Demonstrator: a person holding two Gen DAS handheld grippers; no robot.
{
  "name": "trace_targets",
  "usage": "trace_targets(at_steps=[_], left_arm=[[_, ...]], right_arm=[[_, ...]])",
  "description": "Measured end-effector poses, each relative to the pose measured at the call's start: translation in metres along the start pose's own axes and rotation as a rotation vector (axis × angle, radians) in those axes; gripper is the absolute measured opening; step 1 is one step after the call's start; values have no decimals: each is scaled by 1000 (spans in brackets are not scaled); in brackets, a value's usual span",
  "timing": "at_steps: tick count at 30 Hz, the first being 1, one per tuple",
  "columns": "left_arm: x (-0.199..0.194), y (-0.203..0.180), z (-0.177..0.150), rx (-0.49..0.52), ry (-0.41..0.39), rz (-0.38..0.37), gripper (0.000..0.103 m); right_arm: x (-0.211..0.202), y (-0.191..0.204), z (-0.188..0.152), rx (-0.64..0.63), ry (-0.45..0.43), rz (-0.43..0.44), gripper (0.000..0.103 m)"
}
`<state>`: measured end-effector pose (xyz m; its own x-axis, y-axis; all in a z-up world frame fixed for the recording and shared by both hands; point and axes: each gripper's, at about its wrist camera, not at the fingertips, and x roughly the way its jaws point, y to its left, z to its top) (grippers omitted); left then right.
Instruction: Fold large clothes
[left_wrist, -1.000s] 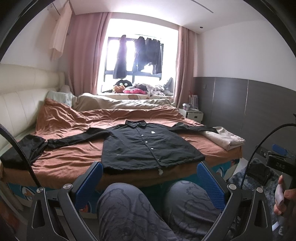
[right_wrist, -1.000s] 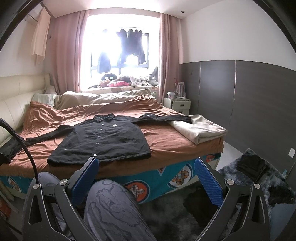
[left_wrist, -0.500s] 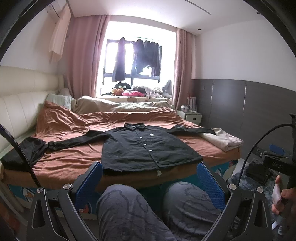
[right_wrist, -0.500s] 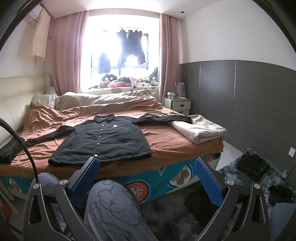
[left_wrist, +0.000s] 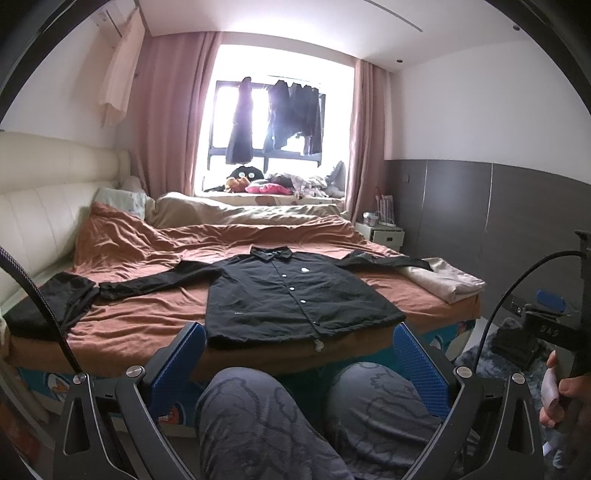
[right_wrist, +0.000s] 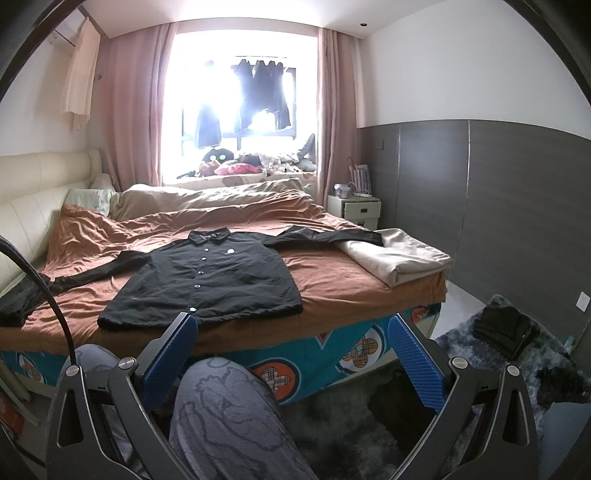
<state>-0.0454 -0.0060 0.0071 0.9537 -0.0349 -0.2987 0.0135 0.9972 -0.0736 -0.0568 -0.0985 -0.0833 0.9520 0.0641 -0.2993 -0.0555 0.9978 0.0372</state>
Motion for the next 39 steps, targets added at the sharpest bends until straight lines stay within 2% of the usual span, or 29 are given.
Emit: trace_targets(at_steps=[10,17,29,39], left_arm=[[-2,1,-1,18,2,-8,102],[14,17,4,-15,1,19,102],[76,70,25,-100,31,111,102],[142,118,52,-150,109,170,102]], right_arm=[[8,8,7,6,17,-13,103],[33,18,22,0,17,7,103],[122,36,50,-2,40,111,103],[215,67,90,2,122,189,103]])
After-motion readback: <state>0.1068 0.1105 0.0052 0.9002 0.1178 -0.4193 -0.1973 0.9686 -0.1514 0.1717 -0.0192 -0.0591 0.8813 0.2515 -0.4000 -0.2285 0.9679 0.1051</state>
